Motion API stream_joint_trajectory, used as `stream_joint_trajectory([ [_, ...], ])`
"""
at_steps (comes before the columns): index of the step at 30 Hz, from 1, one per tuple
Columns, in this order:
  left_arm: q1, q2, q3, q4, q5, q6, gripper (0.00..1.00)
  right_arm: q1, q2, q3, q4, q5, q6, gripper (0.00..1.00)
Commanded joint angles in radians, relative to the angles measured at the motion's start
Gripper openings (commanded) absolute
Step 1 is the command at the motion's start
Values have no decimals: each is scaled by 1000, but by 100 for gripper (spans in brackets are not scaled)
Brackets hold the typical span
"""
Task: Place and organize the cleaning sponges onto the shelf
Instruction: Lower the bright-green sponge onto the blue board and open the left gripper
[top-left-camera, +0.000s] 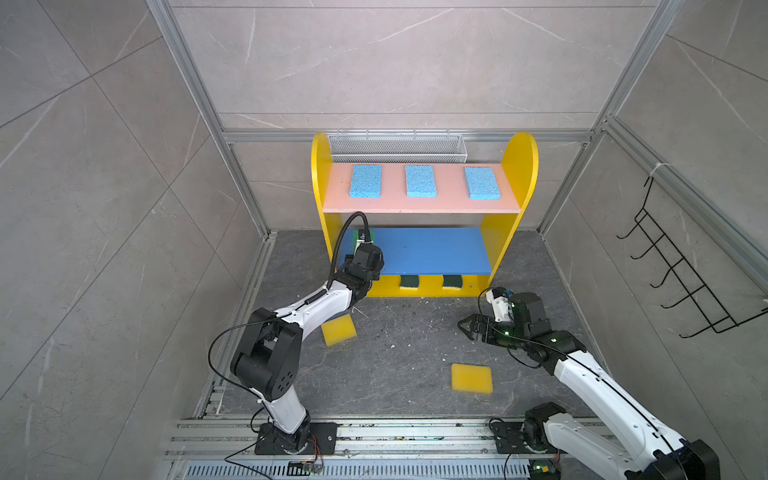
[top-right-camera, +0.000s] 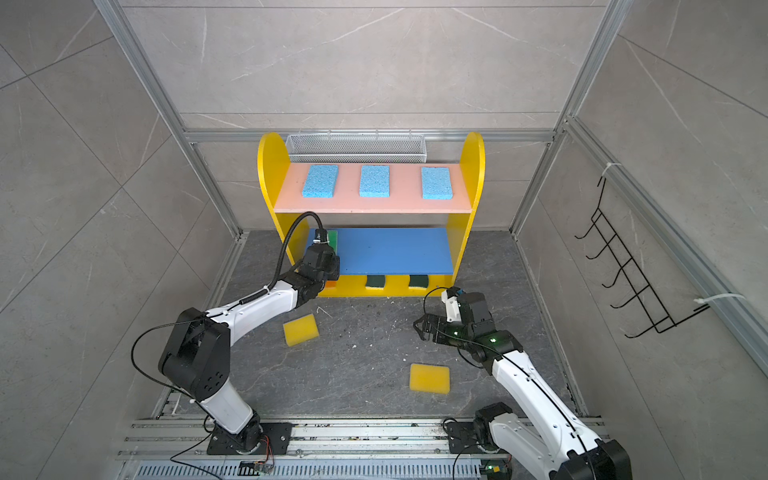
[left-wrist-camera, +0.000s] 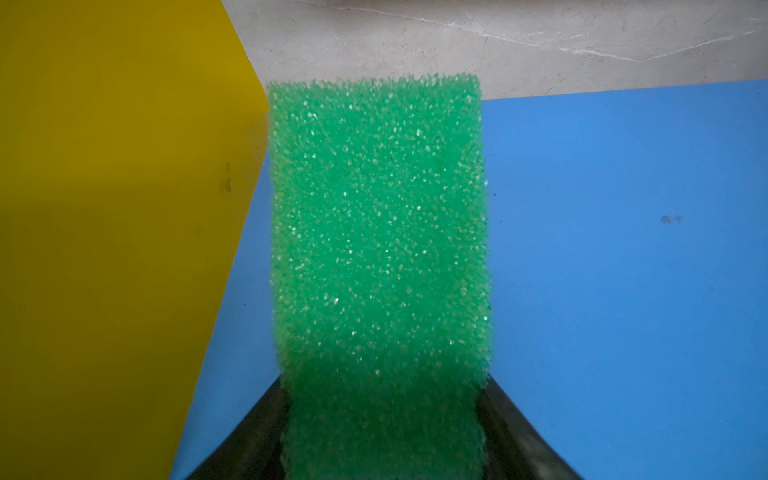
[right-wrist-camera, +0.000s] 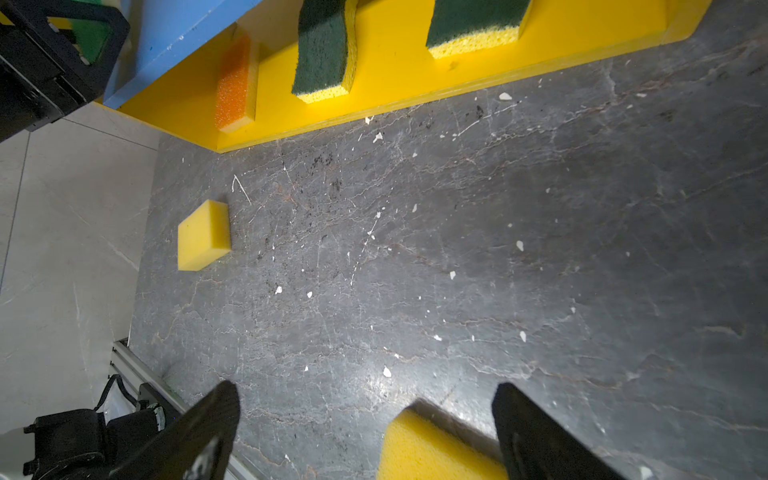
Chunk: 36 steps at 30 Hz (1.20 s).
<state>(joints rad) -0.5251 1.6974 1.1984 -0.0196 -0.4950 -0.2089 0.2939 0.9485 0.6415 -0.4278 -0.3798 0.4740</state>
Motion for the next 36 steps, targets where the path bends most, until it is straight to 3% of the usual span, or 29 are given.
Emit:
stream_joint_trajectory([
  [1,14,9,42,-9,-22,-16,64,-1,-2,15,9,-9,-14,97],
  [23,26,71,88,-88,18,17,74,-1,9,17,14,-11,-12,97],
  [36,30,84,112,-132,-34,-7,75,-2,10,21,4,-11,-19,97],
])
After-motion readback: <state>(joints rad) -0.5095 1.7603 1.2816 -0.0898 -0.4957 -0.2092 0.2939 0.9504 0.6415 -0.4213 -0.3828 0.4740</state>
